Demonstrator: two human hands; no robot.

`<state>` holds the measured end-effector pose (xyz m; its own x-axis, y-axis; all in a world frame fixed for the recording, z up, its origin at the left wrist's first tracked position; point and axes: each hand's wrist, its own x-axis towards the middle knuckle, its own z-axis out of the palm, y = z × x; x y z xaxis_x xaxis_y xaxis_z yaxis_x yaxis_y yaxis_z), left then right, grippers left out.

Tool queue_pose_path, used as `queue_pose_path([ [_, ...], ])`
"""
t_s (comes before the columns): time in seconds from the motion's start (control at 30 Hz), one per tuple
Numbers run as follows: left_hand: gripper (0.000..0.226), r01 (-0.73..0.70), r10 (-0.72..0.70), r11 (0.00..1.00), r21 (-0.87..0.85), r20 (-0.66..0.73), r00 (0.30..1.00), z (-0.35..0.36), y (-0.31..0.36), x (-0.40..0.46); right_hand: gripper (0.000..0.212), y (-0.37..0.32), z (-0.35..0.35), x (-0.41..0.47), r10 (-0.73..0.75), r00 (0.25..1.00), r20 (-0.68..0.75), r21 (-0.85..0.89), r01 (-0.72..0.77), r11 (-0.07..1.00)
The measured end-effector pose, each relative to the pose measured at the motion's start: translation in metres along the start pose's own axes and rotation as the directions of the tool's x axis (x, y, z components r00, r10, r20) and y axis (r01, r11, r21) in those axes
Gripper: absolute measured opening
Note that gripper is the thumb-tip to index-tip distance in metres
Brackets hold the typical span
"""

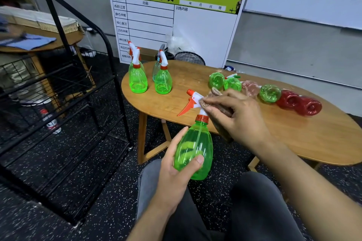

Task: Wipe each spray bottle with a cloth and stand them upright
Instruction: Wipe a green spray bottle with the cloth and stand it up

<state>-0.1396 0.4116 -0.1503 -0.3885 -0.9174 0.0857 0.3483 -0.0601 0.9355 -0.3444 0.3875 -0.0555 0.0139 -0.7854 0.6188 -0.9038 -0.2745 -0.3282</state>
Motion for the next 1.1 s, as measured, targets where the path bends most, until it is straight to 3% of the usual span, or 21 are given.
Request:
queue_pose_path([
  [0.1,0.071,-0.004,0.005,1.0,0.011,-0.003,1.0,-0.001,-0.001,0.001,0.042,0.0,0.002,-0.002,-0.028,0.999,0.045,-0.079,0.032,0.996],
  [0.2,0.073,0.004,-0.005,0.999,0.033,0.024,1.0,0.0,-0.003,0.0,0.04,-0.002,-0.003,0.004,0.035,0.998,-0.057,-0.118,-0.042,0.992],
  [0.33,0.073,0.011,-0.012,0.999,0.043,0.026,1.0,0.0,-0.002,-0.001,0.042,-0.004,0.0,0.001,-0.057,0.997,0.058,-0.106,0.062,0.992],
  [0.47,0.071,0.014,-0.017,0.997,0.079,0.045,0.999,0.002,-0.001,-0.002,0.043,-0.003,-0.004,0.008,0.027,0.998,-0.064,-0.13,-0.035,0.991],
  [0.63,0.071,0.024,-0.026,0.997,0.077,0.022,0.999,0.001,-0.001,-0.002,0.033,-0.01,0.009,-0.002,-0.159,0.977,0.144,-0.132,0.178,0.975],
  [0.8,0.068,0.025,-0.03,0.996,0.082,0.06,0.998,0.003,0.002,-0.004,0.031,-0.014,0.005,0.004,-0.063,0.998,-0.009,-0.14,0.062,0.988],
  [0.97,0.07,0.029,-0.031,0.998,0.046,0.037,0.999,0.004,0.0,-0.003,0.033,-0.024,0.017,-0.007,-0.2,0.967,0.156,-0.139,0.222,0.965],
  [1.1,0.072,0.001,-0.003,0.999,0.043,0.056,0.998,0.004,0.001,-0.003,0.033,-0.014,0.004,0.003,-0.02,0.999,-0.037,-0.179,0.013,0.984],
])
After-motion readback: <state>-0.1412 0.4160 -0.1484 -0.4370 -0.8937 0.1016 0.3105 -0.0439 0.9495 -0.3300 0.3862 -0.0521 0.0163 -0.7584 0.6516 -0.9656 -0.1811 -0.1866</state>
